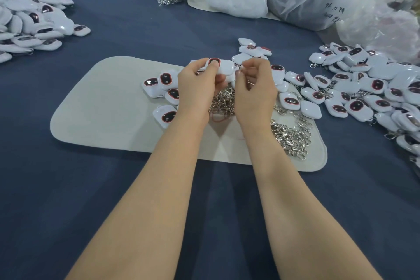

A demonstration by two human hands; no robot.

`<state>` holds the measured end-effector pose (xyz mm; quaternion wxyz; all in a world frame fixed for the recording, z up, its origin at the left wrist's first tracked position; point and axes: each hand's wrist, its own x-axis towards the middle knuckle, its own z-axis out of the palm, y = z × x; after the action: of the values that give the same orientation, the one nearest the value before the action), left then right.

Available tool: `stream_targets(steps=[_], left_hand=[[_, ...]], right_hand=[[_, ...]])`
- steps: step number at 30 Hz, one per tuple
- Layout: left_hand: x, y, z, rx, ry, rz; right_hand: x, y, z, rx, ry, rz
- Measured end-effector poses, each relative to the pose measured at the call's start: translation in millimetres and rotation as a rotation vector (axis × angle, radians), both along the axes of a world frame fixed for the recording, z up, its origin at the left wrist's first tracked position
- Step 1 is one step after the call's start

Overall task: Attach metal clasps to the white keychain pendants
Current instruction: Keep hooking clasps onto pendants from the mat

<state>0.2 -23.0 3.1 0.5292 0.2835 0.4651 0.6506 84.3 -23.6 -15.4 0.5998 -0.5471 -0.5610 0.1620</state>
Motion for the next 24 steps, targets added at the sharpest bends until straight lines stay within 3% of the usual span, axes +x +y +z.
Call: stream_targets(steps=[5,18,21,24], left_hand=[[-1.0,-0.5,0.3,-0.015,-0.009,0.008],[1.9,-4.9,-0.2,0.221,0.489,0.022],[1.1,-2.0,-1.0,0.213,0.468,0.033],[-0.7,1.4,-2.1,0.128,0.233,0.054]], right_hand=[[0.6,0.4,-0.3,0.010,-0.030,-0.023],[4.6,4.0,-5.1,-0.049,-0.182,-0.016],[3.4,2.8,-4.6,-0.052,-0.116,0.001],[0.6,2.1,-2.3,-0.070,-0.024,0.034]])
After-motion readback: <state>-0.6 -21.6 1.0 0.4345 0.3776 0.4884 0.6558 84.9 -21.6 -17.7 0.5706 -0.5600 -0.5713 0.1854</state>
